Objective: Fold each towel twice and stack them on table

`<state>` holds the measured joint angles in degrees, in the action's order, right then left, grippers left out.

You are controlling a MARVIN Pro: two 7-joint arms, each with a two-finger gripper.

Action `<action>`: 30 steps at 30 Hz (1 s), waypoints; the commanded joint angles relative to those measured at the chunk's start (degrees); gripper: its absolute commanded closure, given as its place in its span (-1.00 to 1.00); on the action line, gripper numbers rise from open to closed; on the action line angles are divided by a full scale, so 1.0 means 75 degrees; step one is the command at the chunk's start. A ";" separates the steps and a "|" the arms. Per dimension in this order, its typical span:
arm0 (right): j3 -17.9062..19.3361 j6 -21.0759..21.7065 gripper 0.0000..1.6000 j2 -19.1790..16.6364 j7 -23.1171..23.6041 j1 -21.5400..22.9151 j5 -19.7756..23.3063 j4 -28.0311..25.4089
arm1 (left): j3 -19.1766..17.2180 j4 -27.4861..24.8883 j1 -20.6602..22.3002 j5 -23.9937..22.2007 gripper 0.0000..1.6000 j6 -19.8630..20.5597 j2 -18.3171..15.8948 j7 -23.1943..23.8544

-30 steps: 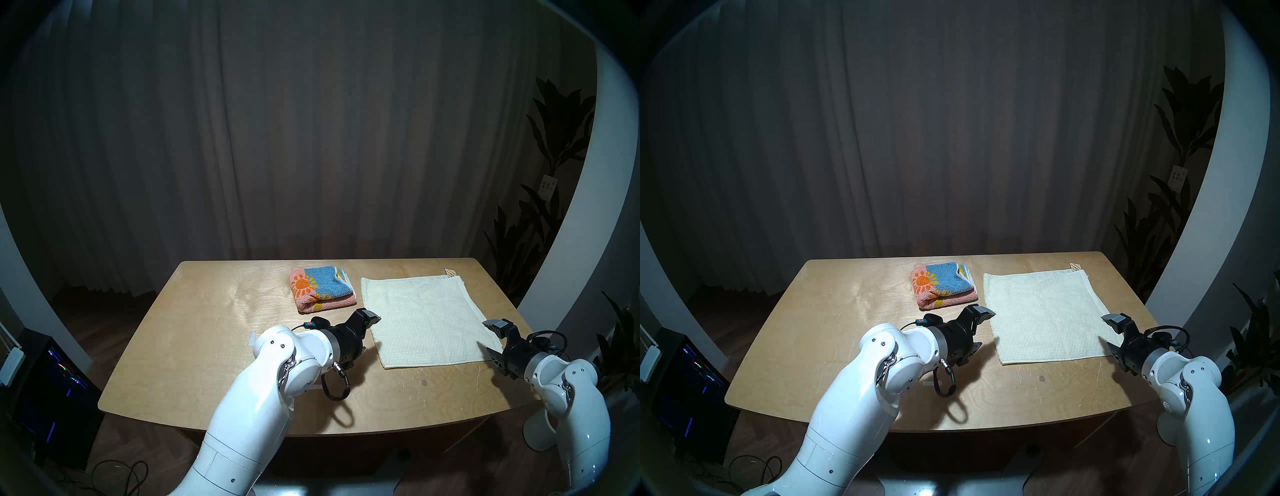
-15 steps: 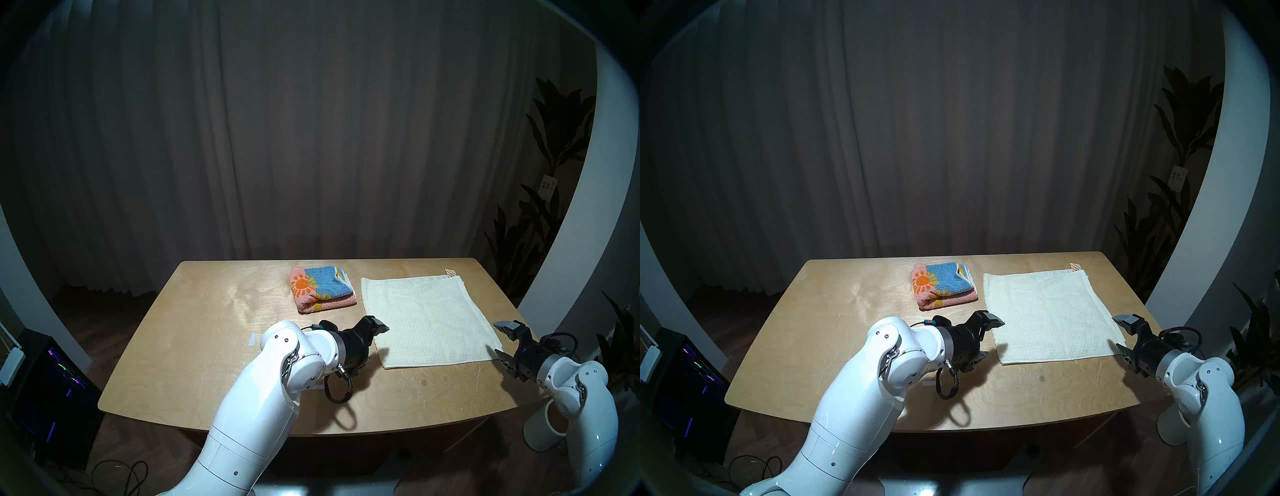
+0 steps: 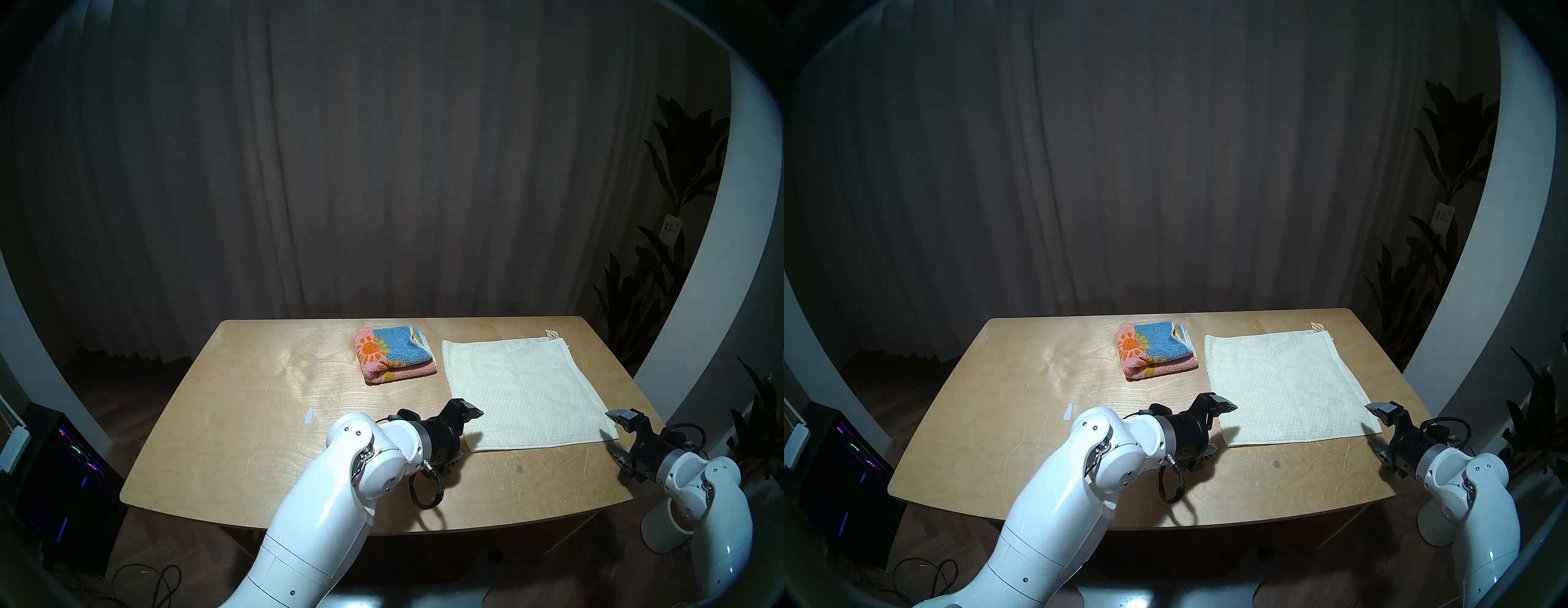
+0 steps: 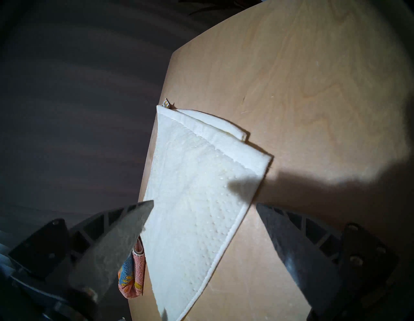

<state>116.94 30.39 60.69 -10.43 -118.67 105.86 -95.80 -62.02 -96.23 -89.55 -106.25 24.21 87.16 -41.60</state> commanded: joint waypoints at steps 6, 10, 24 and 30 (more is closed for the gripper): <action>-0.0148 -0.0074 -1.00 -0.0088 0.0088 0.0367 -0.0152 0.0260 | 0.0588 0.0604 0.0513 0.0169 -1.00 -0.0597 0.0093 0.0395; -0.0215 -0.0051 -1.00 -0.0110 0.0083 0.0414 -0.0170 0.0338 | 0.0703 0.0857 0.0673 0.0271 -1.00 -0.0754 0.0160 0.0318; 0.0231 0.0095 -1.00 -0.0232 -0.0309 -0.0044 -0.0017 0.0105 | 0.0746 0.1136 0.0830 0.0372 -1.00 -0.0768 0.0154 0.0196; 0.0276 0.0032 -1.00 -0.0260 -0.0178 0.0028 -0.0200 0.0242 | 0.0775 0.1299 0.0951 0.0371 -1.00 -0.0702 0.0159 0.0240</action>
<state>117.99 31.14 59.25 -12.80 -117.54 105.77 -94.12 -56.01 -88.33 -83.18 -103.80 18.56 88.88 -39.74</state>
